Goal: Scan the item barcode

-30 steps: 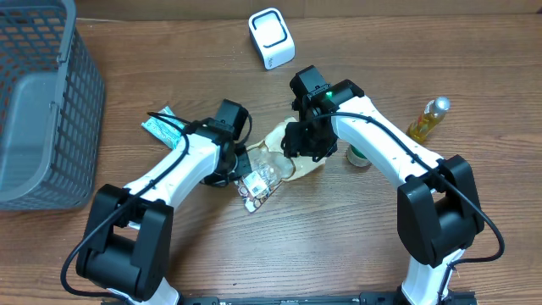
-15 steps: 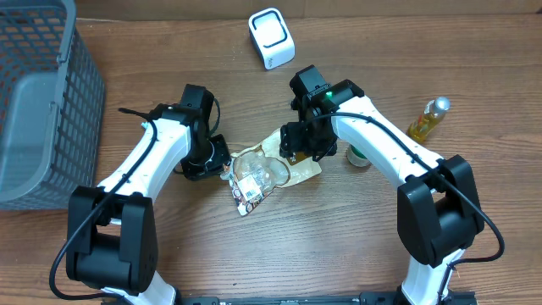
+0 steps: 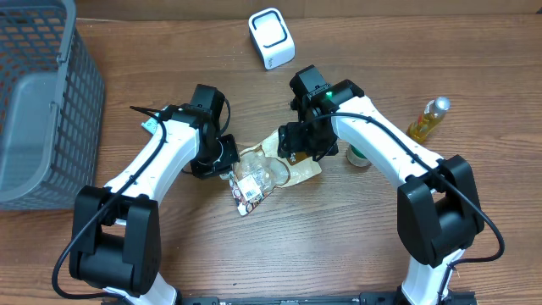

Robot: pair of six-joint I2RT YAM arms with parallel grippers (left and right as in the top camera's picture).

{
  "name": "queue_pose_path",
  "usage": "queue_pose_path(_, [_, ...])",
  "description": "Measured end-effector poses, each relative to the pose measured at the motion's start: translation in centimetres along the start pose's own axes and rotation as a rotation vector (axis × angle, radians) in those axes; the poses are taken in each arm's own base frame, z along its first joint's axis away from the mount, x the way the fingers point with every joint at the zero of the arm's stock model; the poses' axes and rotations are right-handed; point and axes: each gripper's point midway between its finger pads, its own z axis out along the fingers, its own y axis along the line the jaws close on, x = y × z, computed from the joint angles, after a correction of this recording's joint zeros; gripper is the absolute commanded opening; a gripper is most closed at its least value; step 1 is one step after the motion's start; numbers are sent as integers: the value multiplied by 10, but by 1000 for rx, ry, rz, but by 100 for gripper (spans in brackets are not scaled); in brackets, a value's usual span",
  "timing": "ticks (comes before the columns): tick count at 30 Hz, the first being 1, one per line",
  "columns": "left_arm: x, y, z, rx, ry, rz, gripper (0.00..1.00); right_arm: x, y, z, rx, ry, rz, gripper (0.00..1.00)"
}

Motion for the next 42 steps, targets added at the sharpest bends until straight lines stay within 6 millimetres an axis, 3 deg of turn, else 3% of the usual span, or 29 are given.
queue_pose_path(15, [5,5,0,-24,18,5,4,-7,5,1,-26,-26,-30,81])
queue_pose_path(25, [10,10,1,-44,41,44,6,1,5,19,-51,14,-29,80])
queue_pose_path(34, [14,17,30,-85,113,37,4,1,3,49,-70,63,-18,80])
queue_pose_path(42, [13,14,37,-84,111,50,4,1,22,48,-179,73,-33,81])
